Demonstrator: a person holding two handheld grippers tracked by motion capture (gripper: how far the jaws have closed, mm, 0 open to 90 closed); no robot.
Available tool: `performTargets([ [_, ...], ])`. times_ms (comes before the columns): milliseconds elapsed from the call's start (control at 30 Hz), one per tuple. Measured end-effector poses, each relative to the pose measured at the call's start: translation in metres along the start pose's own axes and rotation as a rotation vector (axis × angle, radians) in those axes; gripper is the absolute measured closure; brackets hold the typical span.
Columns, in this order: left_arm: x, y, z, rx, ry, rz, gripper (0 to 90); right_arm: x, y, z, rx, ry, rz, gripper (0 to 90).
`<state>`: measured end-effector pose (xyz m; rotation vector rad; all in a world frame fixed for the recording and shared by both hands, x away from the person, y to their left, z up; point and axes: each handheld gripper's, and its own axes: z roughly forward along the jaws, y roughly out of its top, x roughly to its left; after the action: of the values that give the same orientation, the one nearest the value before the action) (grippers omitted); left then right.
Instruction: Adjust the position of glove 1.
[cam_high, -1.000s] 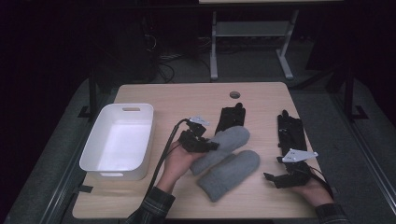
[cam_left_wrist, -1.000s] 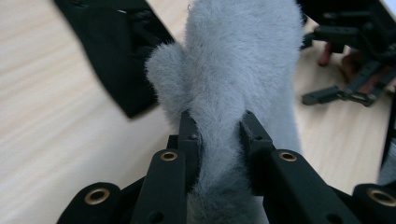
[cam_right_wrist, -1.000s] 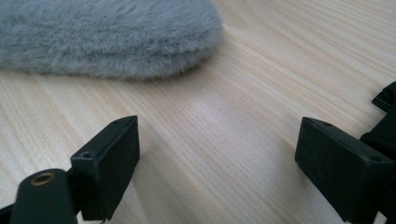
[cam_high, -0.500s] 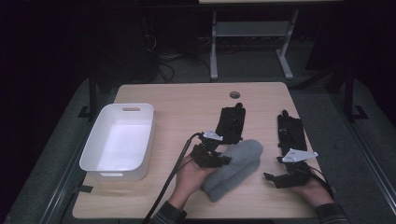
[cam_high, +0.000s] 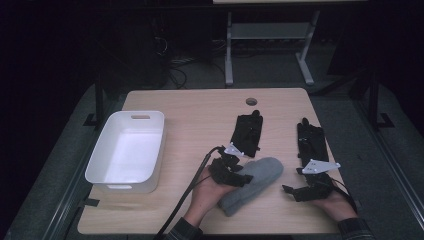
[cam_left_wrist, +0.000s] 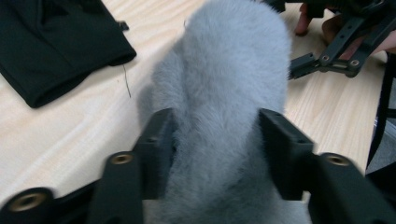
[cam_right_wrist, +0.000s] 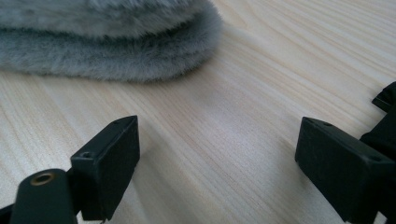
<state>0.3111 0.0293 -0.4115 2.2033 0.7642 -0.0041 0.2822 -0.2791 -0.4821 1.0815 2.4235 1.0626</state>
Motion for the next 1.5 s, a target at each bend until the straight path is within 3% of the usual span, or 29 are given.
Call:
performTargets([
  [233,0.014,0.011,-0.014,-0.014,-0.031,0.076,25.2,0.000,0.000,0.000,0.001,0.000,0.001,13.7],
  [333,0.029,0.012,-0.011,-0.012,-0.085,0.057,22.6,0.000,0.000,0.000,0.001,0.000,0.001,13.7],
  [467,0.046,0.014,-0.006,0.007,-0.100,0.062,20.1,0.000,0.000,0.000,0.001,0.000,0.000,13.7],
  [533,0.054,0.015,-0.003,-0.003,-0.125,0.045,20.1,0.000,0.000,0.000,0.000,0.001,-0.001,13.7],
  [633,0.059,0.015,0.004,0.017,-0.129,0.050,20.1,0.000,0.000,0.000,0.000,0.001,0.001,13.7],
  [700,0.059,0.012,0.011,0.024,-0.156,0.043,20.2,0.000,0.000,0.000,0.000,0.001,0.001,13.7],
  [1033,0.045,0.002,0.028,0.066,-0.166,0.064,20.0,0.000,0.000,0.000,0.000,0.000,-0.001,13.7],
  [1267,0.041,-0.005,0.040,0.102,-0.150,0.103,14.3,0.000,0.000,0.000,0.000,0.000,-0.001,13.7],
  [1500,0.041,-0.008,0.047,0.126,-0.168,0.119,13.9,0.000,0.000,0.000,0.000,-0.001,-0.001,13.7],
])
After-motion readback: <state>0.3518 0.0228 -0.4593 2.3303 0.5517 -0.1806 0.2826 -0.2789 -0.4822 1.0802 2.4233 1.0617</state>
